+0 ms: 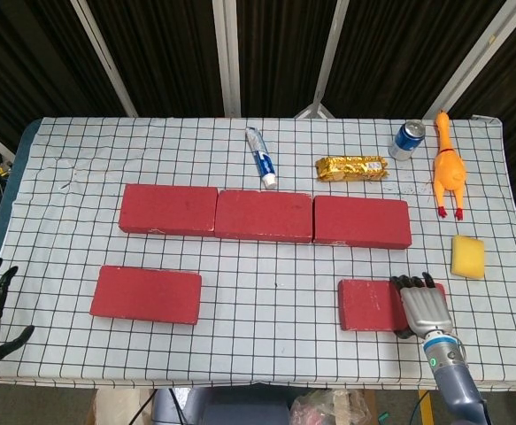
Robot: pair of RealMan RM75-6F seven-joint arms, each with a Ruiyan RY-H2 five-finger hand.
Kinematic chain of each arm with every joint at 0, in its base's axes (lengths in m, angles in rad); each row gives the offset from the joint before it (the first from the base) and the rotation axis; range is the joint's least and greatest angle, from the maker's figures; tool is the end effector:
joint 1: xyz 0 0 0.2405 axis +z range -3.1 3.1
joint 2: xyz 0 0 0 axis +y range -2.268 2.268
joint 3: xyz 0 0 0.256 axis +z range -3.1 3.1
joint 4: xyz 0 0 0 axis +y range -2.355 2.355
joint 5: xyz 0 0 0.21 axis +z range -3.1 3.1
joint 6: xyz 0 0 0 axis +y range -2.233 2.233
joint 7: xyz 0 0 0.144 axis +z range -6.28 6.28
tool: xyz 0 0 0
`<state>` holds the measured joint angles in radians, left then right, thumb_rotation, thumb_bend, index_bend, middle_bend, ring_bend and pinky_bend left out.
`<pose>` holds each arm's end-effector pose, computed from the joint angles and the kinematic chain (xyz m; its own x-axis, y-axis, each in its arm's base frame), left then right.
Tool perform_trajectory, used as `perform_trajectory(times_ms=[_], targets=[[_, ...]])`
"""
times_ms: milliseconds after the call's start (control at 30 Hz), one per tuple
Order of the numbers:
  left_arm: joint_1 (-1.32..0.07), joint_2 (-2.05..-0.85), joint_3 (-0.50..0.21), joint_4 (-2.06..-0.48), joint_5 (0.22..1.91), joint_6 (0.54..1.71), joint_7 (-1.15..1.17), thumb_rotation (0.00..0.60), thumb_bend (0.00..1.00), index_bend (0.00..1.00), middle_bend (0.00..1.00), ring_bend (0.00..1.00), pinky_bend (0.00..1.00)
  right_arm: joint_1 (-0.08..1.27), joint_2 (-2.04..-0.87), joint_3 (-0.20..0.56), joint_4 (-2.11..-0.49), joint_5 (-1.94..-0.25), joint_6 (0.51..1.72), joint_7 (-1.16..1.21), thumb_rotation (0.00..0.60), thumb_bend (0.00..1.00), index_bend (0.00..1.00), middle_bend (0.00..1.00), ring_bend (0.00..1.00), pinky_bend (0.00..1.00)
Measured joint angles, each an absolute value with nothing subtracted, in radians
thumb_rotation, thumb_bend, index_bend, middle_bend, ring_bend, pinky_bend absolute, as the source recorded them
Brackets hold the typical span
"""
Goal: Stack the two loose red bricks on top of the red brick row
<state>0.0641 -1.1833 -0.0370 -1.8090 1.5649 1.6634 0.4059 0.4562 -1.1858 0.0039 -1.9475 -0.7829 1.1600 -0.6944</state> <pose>-0.2741 0.1331 0.1479 0.5321 -0.0850 0.8424 0.8456 0.1024 -0.5239 -0.2574 -0.2313 0.0703 0.5100 -0.4929 0.7050 -0.8063 0.0115 0.5913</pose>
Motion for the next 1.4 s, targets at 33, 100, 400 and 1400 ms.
perform_trajectory(times_ms=[33, 100, 400, 1400], targets=[[0.064, -1.183, -0.037, -1.809, 1.565, 1.663, 0.406, 0.6, 0.0, 0.14, 0.01, 0.02, 0.11, 0.456, -1.179, 0.008, -1.956, -0.787, 1.165, -0.688, 0.6, 0.19, 0.25, 0.25, 0.16, 0.0], [0.064, -1.183, -0.037, -1.808, 1.564, 1.663, 0.406, 0.6, 0.0, 0.14, 0.01, 0.02, 0.11, 0.456, -1.164, 0.017, -1.974, -0.795, 1.176, -0.678, 0.6, 0.19, 0.25, 0.25, 0.17, 0.0], [0.052, -1.192, -0.045, -1.802, 1.537, 1.638, 0.423, 0.6, 0.0, 0.14, 0.01, 0.02, 0.11, 0.519, -1.061, 0.122, -2.104, -0.773, 1.231, -0.716, 0.6, 0.19, 0.25, 0.25, 0.17, 0.0], [0.046, -1.208, -0.071, -1.791, 1.508, 1.663, 0.431, 0.6, 0.0, 0.14, 0.01, 0.02, 0.11, 1.286, -1.352, 0.453, -1.636, 0.311, 1.149, -1.271, 0.6, 0.19, 0.25, 0.25, 0.16, 0.0]])
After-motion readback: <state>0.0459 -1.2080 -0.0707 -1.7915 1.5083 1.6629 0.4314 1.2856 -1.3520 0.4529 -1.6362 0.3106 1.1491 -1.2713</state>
